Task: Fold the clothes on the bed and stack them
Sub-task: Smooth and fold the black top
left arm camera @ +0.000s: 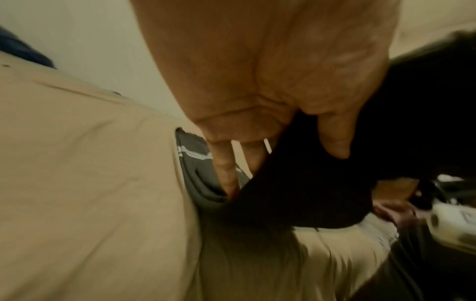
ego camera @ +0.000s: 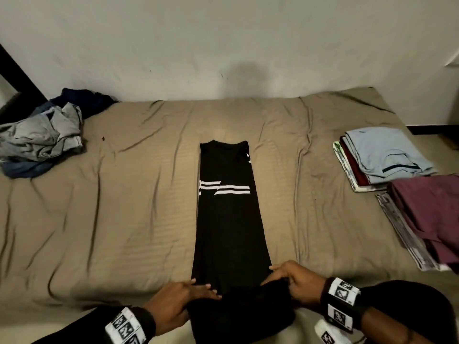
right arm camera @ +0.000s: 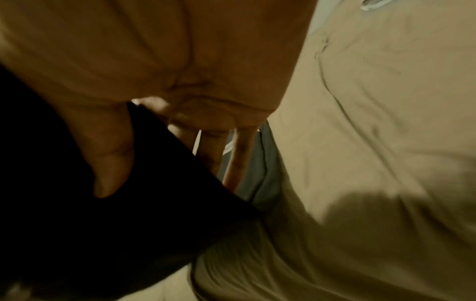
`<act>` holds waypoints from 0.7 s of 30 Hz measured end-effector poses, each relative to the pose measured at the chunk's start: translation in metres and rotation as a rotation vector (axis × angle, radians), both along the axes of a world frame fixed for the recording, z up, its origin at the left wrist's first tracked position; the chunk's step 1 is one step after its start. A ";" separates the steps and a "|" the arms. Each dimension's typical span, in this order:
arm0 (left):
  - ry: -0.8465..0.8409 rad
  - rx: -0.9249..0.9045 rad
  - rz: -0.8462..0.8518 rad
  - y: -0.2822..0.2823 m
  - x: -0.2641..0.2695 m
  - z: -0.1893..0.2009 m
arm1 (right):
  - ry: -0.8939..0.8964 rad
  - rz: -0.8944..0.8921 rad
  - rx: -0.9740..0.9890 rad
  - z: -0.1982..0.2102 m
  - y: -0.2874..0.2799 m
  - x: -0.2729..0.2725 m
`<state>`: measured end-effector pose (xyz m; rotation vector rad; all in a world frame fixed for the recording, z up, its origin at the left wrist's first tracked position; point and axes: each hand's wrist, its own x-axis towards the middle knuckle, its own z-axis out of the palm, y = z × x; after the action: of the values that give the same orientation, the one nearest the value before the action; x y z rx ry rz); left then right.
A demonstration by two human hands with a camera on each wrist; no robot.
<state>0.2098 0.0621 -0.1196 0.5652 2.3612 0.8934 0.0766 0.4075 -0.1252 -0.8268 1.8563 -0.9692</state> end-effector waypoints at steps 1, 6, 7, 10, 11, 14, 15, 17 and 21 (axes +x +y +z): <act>-0.051 0.071 0.062 -0.001 -0.002 0.011 | -0.094 -0.030 -0.031 0.008 -0.001 -0.003; -0.181 0.389 0.561 -0.011 -0.076 0.013 | -0.230 -0.498 -0.103 0.011 -0.046 -0.069; -0.214 0.490 0.722 -0.012 -0.097 0.002 | -0.351 -0.671 -0.098 -0.005 -0.055 -0.087; -0.520 0.706 1.149 -0.011 -0.133 -0.043 | -0.606 -0.926 0.018 -0.053 -0.072 -0.113; -0.589 0.771 1.216 -0.007 -0.136 -0.054 | -0.621 -0.959 0.048 -0.071 -0.072 -0.115; -0.630 0.831 1.293 -0.004 -0.131 -0.066 | -0.586 -0.931 0.117 -0.088 -0.070 -0.105; -0.633 0.854 1.296 -0.006 -0.129 -0.068 | -0.568 -0.908 0.093 -0.090 -0.068 -0.098; -0.633 0.850 1.272 -0.006 -0.122 -0.069 | -0.563 -0.901 0.010 -0.092 -0.062 -0.083; -0.608 0.843 1.198 -0.003 -0.104 -0.080 | -0.495 -0.946 -0.058 -0.098 -0.052 -0.060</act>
<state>0.1054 0.0596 -0.1997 -0.8851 1.4994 2.1838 0.0166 0.3553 -0.2236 0.3348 1.7451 -1.6149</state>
